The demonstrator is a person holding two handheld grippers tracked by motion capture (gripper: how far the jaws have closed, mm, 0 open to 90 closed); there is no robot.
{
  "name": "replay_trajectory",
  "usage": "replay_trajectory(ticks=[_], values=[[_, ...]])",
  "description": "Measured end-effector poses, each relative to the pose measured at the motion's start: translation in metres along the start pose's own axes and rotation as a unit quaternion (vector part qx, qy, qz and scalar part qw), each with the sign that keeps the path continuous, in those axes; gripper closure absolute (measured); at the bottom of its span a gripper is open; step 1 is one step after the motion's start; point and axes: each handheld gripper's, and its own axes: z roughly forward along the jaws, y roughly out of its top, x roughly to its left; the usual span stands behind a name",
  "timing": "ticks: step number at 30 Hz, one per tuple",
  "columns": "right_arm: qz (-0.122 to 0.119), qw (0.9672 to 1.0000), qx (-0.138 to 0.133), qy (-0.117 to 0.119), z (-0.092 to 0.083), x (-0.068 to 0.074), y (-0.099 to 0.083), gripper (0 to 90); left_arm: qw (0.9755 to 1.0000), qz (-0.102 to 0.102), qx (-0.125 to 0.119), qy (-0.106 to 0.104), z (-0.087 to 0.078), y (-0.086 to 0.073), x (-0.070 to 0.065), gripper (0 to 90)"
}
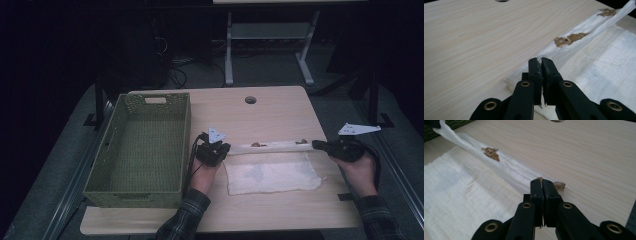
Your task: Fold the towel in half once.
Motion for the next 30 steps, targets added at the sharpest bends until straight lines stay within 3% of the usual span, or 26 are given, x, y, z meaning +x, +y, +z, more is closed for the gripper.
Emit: replay_trajectory(ticks=[3,8,15,20,23,27,30], values=[[-0.004,1.0000,0.002,-0.001,-0.005,0.004,-0.004,87.7,0.9998,0.018,0.007,-0.002,-0.002,-0.004,-0.007,86.3],[-0.002,1.0000,-0.002,0.005,-0.012,0.011,-0.011,87.7,0.9998,0.019,-0.006,-0.005,-0.015,-0.008,-0.013,86.3],[-0.010,0.9999,-0.001,0.010,-0.023,0.022,-0.019,87.7,0.9994,0.033,0.007,-0.009,-0.025,-0.021,-0.031,86.4],[-0.009,0.9998,0.004,0.018,-0.029,0.027,-0.028,87.7,0.9991,0.034,0.015,-0.018,-0.028,-0.027,-0.033,86.4],[-0.008,0.9997,0.004,0.023,-0.032,0.032,-0.032,87.7,0.9993,0.031,0.014,-0.016,-0.030,-0.029,-0.036,86.3],[-0.017,0.9993,0.011,0.030,-0.032,0.038,-0.038,87.6,0.9989,0.041,0.020,-0.013,-0.034,-0.034,-0.039,86.3],[-0.021,0.9989,0.024,0.036,-0.031,0.040,-0.042,87.6,0.9982,0.045,0.031,-0.025,-0.035,-0.039,-0.038,86.2]])
